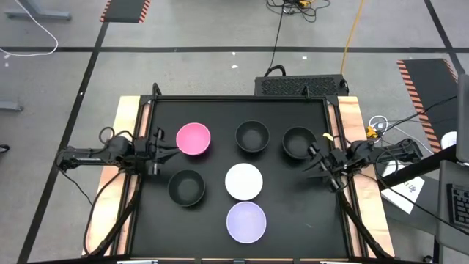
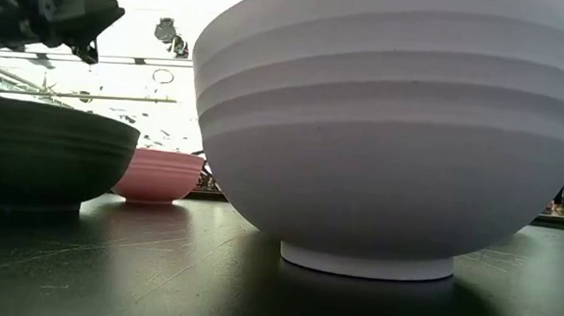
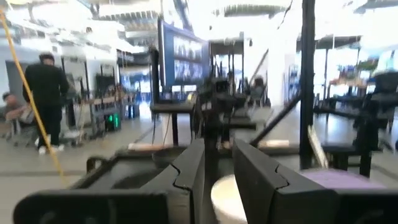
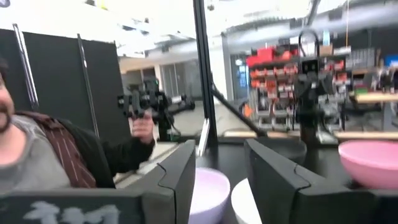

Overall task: Nest bowls inside each other
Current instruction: Stack the right black bowl on top of the white bowl

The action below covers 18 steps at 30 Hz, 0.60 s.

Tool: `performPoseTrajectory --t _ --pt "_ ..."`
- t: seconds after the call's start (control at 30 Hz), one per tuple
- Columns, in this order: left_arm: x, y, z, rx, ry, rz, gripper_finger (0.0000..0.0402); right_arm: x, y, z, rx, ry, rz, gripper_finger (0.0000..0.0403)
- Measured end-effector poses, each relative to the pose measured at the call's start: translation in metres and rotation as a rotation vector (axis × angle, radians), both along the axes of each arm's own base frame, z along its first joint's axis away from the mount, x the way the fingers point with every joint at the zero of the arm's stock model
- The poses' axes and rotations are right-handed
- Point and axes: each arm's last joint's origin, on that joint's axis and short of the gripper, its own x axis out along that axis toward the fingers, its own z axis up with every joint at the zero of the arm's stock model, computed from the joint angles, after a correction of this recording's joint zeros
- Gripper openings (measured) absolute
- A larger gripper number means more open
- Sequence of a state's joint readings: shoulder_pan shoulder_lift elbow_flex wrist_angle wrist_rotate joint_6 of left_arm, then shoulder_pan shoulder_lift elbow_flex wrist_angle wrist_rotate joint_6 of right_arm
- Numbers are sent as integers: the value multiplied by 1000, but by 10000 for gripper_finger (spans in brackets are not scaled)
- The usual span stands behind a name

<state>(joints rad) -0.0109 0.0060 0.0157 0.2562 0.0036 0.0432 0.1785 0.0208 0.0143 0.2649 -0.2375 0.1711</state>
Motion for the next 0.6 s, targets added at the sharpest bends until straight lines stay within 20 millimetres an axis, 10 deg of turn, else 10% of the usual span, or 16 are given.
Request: performPoseTrajectory --t 0.6 --pt "-10 1 29 116 -209 83 88 -6 -2 18 -63 -226 -57 128"
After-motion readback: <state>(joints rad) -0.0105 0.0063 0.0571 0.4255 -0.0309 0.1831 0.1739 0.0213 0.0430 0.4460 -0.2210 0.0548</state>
